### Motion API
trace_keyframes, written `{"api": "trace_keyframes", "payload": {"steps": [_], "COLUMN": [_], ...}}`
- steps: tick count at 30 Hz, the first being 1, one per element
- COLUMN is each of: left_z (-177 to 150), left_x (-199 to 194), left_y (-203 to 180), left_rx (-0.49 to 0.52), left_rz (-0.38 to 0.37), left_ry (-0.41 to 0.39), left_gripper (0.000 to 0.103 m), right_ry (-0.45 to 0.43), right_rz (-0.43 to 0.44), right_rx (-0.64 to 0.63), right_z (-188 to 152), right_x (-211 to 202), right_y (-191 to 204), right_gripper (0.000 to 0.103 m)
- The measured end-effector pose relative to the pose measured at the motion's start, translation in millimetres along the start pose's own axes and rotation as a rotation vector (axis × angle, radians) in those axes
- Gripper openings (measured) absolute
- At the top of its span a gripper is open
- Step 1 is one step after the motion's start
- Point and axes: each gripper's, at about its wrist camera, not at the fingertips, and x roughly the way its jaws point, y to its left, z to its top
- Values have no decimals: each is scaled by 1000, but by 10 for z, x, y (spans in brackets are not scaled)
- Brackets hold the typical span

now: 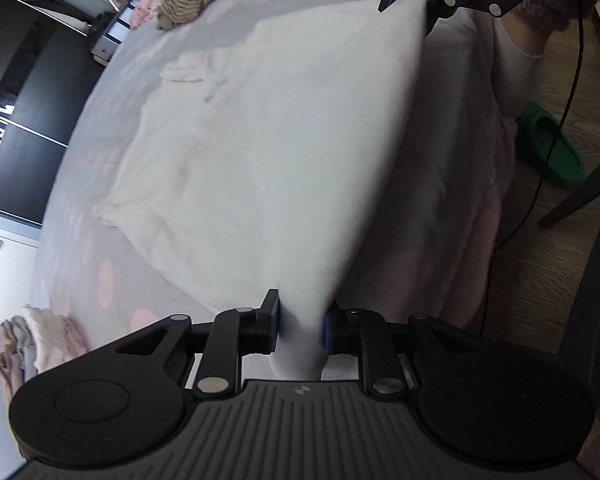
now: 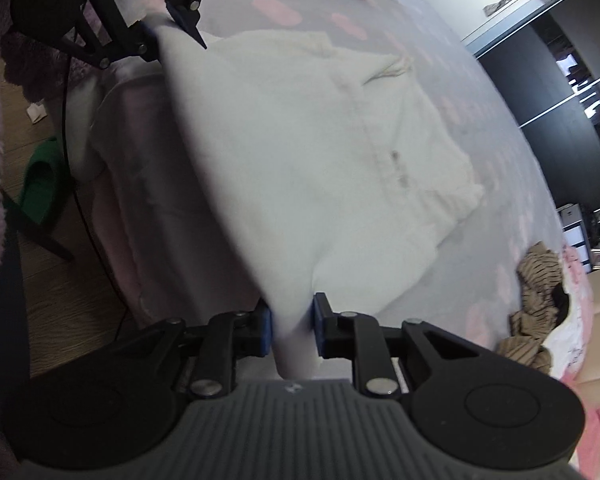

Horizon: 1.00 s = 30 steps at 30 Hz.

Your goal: Fold clothes

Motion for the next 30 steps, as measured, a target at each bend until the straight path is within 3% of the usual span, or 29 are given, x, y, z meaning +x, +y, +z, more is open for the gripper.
{"api": "trace_keyframes", "payload": {"steps": [5, 9, 13, 15, 21, 24, 30], "left_z": [-14, -77, -155, -184, -112, -67, -61], "left_x": [-47, -238, -420, -451, -258, -68, 305], "left_y": [180, 390, 743, 953, 1431, 1677, 2185], "left_rx": [-88, -204, -364, -447, -530, -589, -748], "left_rz": [-82, -209, -328, -346, -204, -192, -183], "left_ry": [6, -12, -82, -118, -113, -101, -117], "left_gripper": [33, 34, 40, 41, 42, 42, 42], "right_ry": [24, -4, -35, -46, -65, -64, -70], "right_rz": [70, 129, 168, 175, 163, 161, 190], "right_rx": [57, 104, 133, 168, 337, 445, 669], "right_z": [-47, -65, -45, -36, 0, 28, 54], "right_x": [13, -203, -355, -361, -203, -33, 398], "right_y": [-48, -95, -223, -358, -906, -1216, -1821], "right_gripper": [38, 39, 45, 45, 38, 29, 30]}}
